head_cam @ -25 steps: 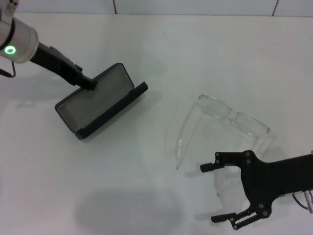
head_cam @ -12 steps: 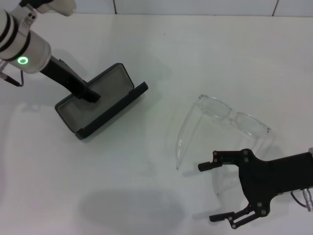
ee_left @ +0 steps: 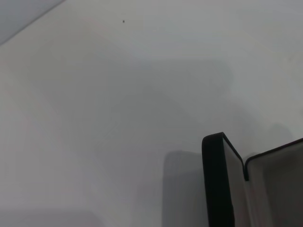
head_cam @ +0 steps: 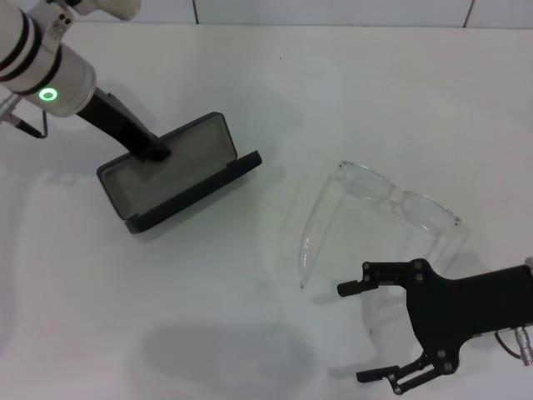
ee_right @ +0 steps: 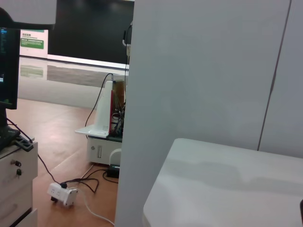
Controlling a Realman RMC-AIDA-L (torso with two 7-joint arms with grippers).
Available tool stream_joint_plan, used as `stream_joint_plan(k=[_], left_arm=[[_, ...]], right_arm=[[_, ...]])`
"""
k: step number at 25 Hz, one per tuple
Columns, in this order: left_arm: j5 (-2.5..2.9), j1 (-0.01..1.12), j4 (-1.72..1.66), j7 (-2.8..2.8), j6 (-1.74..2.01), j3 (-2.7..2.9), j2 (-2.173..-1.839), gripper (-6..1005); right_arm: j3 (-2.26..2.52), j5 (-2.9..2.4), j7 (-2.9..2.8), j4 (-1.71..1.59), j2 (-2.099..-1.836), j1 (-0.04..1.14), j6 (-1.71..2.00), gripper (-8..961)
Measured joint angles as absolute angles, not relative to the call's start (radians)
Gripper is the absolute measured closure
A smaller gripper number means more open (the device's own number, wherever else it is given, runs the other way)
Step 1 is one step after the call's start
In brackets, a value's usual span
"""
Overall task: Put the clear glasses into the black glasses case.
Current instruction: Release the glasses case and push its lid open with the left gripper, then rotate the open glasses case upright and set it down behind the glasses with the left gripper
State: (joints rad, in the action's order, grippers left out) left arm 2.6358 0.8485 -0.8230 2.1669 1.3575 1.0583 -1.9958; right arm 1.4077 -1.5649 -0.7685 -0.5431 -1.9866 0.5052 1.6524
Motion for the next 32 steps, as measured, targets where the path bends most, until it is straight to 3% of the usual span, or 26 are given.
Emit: stream_joint_plan(k=[3,8,10,22,32], left_arm=[[2.635,0.846,-0.858,2.152,1.35,1.06,-2.01,817],[2.633,0.799,-0.994,2.061,1.274,1.069,-2.08,835],[2.577,0.788,-0.998,2.008,1.2,1.138,-2.093,836],[2.361,0.789,-0.927,1.821,0.937,1.433,-2.092,839],[2.078,0.686,-0.926,1.471,0.744,1.463,-2.097,842]], right_arm=[[1.407,-1.565,-0.769,-0.543,-1.986,0.499,1.652,66],[1.407,-1.565,-0.769,-0.543,-1.988,0.495,1.653,67],[1.407,-1.565,-0.769,-0.543,-1.991,0.495,1.653,67],[1.407,-1.564,-0.762,-0.54,-2.0,0.468,1.65,67],[1.407,-1.565,-0.743,-0.541,-1.999,0.455,1.651,66]])
